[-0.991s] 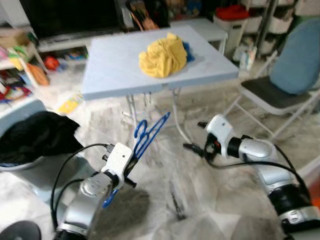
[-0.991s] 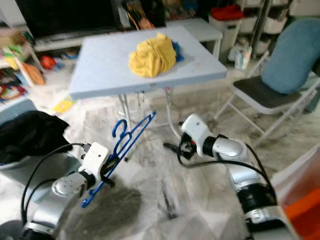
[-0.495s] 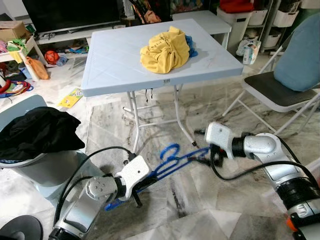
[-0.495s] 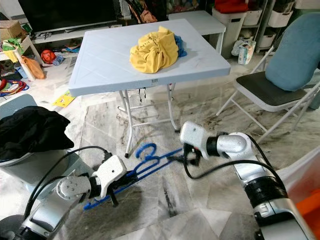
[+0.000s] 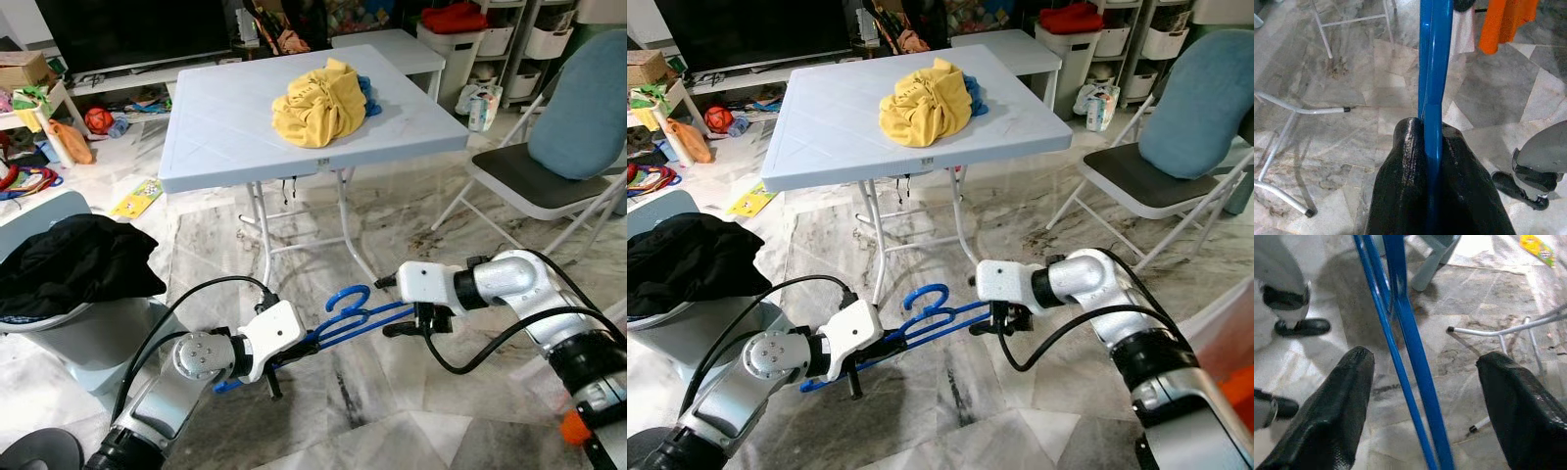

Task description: Hang hanger

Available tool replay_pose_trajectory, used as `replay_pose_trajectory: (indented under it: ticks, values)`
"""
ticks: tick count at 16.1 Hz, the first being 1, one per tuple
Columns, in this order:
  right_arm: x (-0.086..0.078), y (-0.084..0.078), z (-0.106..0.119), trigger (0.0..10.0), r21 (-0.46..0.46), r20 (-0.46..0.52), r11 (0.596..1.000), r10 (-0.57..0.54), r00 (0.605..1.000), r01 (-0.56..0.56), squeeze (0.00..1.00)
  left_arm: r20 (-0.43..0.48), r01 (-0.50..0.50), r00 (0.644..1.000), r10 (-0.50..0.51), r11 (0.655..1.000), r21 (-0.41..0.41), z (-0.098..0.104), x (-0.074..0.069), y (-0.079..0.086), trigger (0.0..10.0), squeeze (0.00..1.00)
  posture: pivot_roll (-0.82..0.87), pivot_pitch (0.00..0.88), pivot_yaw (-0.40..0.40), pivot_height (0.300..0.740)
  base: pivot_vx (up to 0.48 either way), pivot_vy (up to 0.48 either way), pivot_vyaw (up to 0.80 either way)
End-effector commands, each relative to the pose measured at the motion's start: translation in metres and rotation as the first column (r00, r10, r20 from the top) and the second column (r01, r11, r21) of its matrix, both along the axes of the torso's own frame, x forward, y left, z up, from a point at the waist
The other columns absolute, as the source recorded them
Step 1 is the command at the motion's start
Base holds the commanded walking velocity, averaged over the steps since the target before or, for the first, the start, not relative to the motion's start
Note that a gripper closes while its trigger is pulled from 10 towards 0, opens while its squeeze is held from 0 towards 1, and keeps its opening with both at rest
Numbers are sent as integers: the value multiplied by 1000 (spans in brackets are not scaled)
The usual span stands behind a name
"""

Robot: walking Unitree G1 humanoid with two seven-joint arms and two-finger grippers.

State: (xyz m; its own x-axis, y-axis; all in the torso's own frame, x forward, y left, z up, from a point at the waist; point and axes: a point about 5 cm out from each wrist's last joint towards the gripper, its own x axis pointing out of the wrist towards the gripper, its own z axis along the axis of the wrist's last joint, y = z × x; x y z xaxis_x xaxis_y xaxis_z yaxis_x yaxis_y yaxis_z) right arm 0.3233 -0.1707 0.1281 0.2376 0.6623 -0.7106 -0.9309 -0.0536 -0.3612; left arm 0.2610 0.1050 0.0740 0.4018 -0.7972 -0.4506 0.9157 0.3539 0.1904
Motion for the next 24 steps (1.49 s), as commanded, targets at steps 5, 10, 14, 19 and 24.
replay_pose_trajectory:
  ticks: [5,10,14,19,24]
  values:
    - [2,-6,-2,0,-112,-23,993,47,999,-49,0,30,24,999,-25,999,23,2,4,0,10000,0,-134,0,78,740,0,0,0]
    - [6,-10,-7,0,-181,-11,983,39,999,-40,0,34,33,999,-34,999,21,0,3,-3,10000,0,-136,0,74,740,0,0,0]
    - [5,-6,-12,0,-174,-29,983,46,999,-50,0,32,39,999,-39,999,15,-3,0,-7,10000,0,-132,0,68,740,0,0,0]
    - [5,-8,-14,0,-179,-40,983,40,998,-47,0,35,55,998,-56,998,22,-4,-2,-9,10000,0,-134,0,70,740,0,0,0]
    - [5,-16,-15,0,-215,-45,976,28,999,-37,0,36,73,997,-75,996,45,-7,-4,-10,10000,0,-136,0,72,740,0,0,0]
